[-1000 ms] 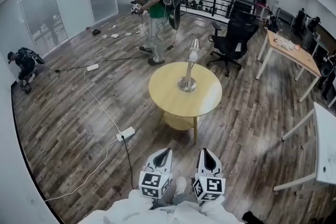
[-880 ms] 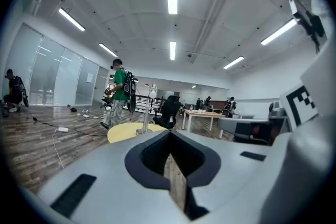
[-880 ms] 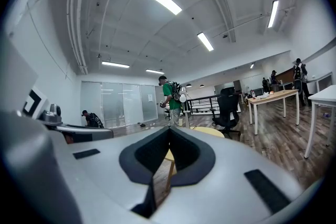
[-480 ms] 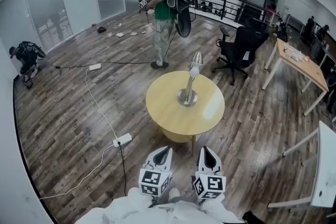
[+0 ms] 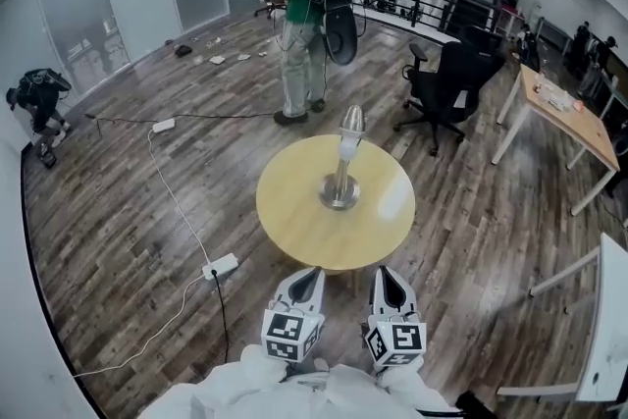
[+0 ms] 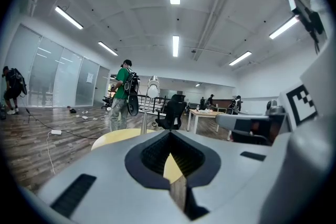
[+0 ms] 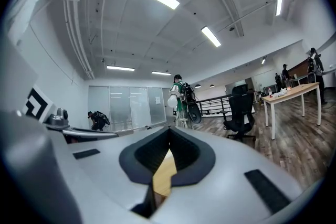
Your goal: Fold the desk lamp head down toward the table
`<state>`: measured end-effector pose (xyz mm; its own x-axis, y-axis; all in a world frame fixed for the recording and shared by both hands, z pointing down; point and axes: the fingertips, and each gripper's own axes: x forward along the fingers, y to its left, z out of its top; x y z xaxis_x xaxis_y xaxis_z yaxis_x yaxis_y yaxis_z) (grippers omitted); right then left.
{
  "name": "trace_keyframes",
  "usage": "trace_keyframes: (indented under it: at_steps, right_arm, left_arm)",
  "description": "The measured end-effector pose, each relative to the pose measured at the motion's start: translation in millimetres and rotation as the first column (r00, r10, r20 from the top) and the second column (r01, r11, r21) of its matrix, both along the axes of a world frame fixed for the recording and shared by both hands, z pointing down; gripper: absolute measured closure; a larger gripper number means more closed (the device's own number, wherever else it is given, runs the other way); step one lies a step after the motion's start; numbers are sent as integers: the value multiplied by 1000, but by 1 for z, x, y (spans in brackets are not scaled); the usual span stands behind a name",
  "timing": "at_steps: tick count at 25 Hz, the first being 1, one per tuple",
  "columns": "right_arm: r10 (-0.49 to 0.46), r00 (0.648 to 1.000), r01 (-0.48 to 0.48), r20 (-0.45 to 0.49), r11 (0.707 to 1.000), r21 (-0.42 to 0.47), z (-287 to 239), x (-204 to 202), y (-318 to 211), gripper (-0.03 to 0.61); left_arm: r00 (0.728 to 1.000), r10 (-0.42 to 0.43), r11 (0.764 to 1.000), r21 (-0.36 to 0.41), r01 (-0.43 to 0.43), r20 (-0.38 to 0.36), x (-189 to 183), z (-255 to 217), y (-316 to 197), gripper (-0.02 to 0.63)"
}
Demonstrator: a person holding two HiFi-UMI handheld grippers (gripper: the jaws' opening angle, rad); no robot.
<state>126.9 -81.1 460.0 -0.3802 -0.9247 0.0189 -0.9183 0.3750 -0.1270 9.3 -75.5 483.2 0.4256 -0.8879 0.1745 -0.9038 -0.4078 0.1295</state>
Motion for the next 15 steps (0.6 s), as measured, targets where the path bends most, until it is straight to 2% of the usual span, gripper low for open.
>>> trace_keyframes:
  at_steps: [8,15]
  right_arm:
    - [-12,1000,12,8,1000,-17,9,0,-57,566]
    - [12,1000,-12,7,1000,-13,11,0,-125,567]
  left_arm:
    - [1000,-23,999,-27,23,8,-7,11,-56,617]
    - [1000,-6,1000,-30,7,22,-13,18,-130,617]
